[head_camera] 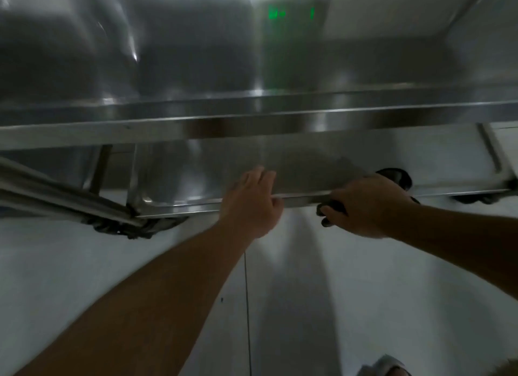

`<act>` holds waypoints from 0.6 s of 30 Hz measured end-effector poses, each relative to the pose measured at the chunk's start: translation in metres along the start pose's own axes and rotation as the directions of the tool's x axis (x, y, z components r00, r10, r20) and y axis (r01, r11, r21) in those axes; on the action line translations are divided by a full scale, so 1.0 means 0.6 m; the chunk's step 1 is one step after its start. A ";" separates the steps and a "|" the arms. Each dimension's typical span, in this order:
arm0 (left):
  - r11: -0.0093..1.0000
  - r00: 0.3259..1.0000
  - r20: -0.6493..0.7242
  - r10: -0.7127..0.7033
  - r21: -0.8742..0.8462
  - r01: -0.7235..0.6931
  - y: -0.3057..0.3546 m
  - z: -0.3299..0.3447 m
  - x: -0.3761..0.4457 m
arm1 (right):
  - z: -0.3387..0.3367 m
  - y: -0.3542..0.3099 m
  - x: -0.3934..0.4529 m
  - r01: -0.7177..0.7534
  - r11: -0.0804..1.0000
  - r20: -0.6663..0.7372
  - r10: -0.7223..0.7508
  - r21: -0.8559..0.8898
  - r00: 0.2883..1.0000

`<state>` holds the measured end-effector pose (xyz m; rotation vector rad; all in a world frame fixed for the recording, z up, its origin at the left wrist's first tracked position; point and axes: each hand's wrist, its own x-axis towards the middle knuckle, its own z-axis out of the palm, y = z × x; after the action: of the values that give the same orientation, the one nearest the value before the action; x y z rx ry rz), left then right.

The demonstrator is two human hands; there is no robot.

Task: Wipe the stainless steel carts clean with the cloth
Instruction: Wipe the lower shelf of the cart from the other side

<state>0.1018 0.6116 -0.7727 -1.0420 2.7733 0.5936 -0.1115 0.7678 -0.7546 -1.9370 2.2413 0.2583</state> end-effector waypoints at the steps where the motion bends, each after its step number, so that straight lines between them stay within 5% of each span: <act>1: 0.999 0.999 0.037 -0.018 0.027 0.017 0.004 -0.013 -0.023 | -0.009 -0.006 -0.016 -0.017 1.000 0.031 0.017 0.015 0.999; 8: 0.987 0.933 0.341 -0.112 0.148 0.064 0.067 -0.190 -0.195 | -0.174 -0.099 -0.120 -0.238 0.960 0.364 0.171 0.146 0.915; 18: 0.972 0.824 0.531 -0.196 0.219 0.089 0.243 -0.575 -0.397 | -0.573 -0.182 -0.293 -0.307 0.917 0.536 0.131 0.253 0.834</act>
<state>0.1950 0.7183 -0.3522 -0.8588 2.1742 0.5028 0.0169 0.8387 -0.3810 -1.2490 1.9859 0.3517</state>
